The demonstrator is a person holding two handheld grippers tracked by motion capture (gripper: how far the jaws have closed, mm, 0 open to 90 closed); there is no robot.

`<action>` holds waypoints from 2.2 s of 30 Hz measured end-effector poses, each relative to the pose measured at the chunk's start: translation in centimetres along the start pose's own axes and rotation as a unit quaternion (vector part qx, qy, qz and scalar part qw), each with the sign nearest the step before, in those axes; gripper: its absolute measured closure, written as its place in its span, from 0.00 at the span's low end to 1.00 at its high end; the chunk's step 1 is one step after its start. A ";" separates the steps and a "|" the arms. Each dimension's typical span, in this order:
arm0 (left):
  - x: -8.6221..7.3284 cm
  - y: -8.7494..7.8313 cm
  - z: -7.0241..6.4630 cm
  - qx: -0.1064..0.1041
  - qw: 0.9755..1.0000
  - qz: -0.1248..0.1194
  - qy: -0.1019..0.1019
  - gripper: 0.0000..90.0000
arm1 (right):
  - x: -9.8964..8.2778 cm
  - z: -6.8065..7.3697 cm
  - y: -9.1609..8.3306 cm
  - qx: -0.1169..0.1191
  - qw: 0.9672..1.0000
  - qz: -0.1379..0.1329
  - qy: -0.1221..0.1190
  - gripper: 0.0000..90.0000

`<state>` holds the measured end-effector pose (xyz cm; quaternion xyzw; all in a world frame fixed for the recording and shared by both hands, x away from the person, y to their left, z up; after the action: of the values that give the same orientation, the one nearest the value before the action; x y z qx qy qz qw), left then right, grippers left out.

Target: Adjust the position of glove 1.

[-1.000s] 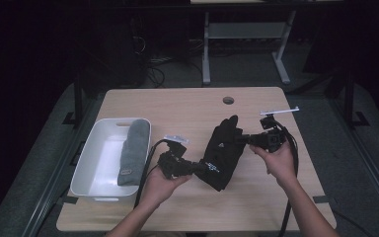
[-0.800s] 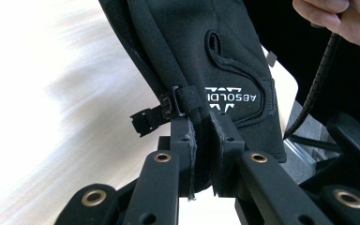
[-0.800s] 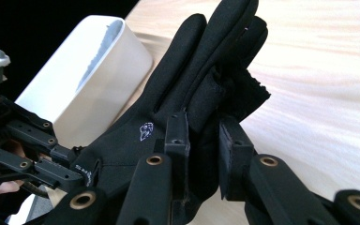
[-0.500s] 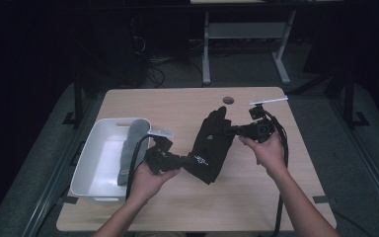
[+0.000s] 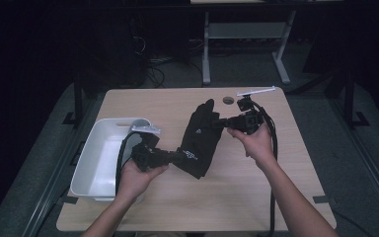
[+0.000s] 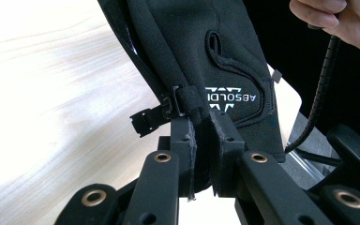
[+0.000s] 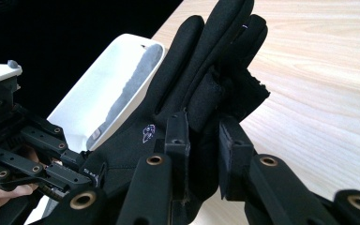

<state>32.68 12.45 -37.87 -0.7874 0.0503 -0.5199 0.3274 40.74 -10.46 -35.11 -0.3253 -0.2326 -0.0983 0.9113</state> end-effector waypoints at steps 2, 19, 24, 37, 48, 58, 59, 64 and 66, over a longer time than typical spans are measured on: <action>0.0 -0.4 0.1 0.003 1.000 -0.001 0.001 0.91 | 0.2 0.4 0.2 0.002 1.000 0.003 0.000 0.85; -0.4 -3.3 0.8 0.023 1.000 -0.014 -0.003 0.91 | 1.4 3.1 2.2 0.015 1.000 0.010 -0.015 0.85; -0.8 -4.3 1.0 0.031 0.999 -0.015 -0.004 0.91 | 1.7 4.0 3.0 0.021 0.999 0.015 -0.020 0.85; -1.8 -7.4 2.3 0.055 0.998 -0.021 -0.016 0.91 | 2.6 6.5 5.7 0.040 0.998 0.024 -0.031 0.85; -3.5 -9.9 3.5 0.074 0.996 -0.026 -0.031 0.91 | 3.0 8.4 9.2 0.053 0.997 0.036 -0.037 0.85; -5.1 -11.8 4.5 0.090 0.994 -0.030 -0.047 0.91 | 3.1 9.9 12.0 0.065 0.996 0.050 -0.044 0.85; -5.3 -11.9 4.6 0.091 0.994 -0.032 -0.049 0.91 | 3.1 10.0 12.3 0.066 0.995 0.052 -0.044 0.85; -6.1 -12.6 5.0 0.096 0.993 -0.029 -0.055 0.91 | 2.9 10.5 13.6 0.070 0.995 0.058 -0.045 0.85; -6.4 -12.8 5.2 0.099 0.993 -0.029 -0.058 0.91 | 2.9 10.7 14.1 0.071 0.995 0.060 -0.047 0.85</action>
<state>30.83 27.57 -36.90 -0.7812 -0.0437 -0.4847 0.3910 44.07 7.08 -34.13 -0.2775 -0.2615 -0.0118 0.9244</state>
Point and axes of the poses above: each handheld gripper's, and its own axes: y roughly forward along the jaws, x roughly out of its top, z roughly to its left, the point moved 5 cm from there along y, roughly forward along the jaws, and after that the axes turned 15 degrees about y, right-handed, at the moved point
